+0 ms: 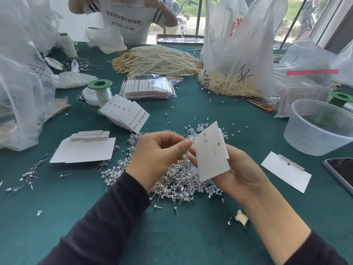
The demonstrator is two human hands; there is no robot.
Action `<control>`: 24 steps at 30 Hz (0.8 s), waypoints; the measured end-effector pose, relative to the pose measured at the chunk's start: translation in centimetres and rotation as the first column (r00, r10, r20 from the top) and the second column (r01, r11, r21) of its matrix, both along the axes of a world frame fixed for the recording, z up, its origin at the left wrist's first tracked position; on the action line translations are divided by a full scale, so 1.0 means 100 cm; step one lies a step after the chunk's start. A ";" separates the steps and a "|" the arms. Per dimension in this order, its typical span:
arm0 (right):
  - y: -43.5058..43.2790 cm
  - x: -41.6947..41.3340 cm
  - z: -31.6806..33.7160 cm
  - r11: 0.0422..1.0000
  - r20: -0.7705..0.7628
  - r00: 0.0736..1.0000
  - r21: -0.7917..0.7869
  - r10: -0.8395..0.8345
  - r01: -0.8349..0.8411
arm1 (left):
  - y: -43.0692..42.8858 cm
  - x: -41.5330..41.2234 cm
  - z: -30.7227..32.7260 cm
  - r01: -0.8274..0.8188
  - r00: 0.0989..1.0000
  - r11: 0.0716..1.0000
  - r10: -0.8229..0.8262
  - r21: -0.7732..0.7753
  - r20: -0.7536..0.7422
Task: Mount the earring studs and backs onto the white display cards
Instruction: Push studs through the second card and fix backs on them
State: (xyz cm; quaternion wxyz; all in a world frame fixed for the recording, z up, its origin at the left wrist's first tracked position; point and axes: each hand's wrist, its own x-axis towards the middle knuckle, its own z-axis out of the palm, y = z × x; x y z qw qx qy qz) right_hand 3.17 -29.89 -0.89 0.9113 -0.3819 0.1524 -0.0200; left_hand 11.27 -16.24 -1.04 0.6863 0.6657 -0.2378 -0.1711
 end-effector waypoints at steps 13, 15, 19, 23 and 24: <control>-0.004 0.001 -0.004 0.995 -0.040 0.995 -0.047 -0.092 0.090 | 0.001 0.004 -0.008 -0.137 0.988 0.911 0.098 0.389 0.117; -0.003 0.000 -0.003 0.994 -0.045 0.994 -0.052 -0.096 0.094 | 0.003 0.005 -0.009 -0.172 0.982 0.886 0.119 0.430 0.147; -0.004 0.000 -0.004 0.994 -0.041 0.994 -0.034 -0.104 0.102 | 0.003 0.002 -0.002 -0.111 0.994 0.948 0.111 0.298 0.017; 0.001 0.001 -0.004 1.000 -0.001 1.000 -0.022 -0.007 0.007 | 0.001 -0.010 0.012 -0.034 0.990 0.990 0.015 -0.134 -0.140; 0.003 0.001 -0.005 1.000 0.018 1.000 -0.017 0.020 -0.020 | 0.000 -0.013 0.014 -0.023 0.990 0.981 -0.004 -0.193 -0.139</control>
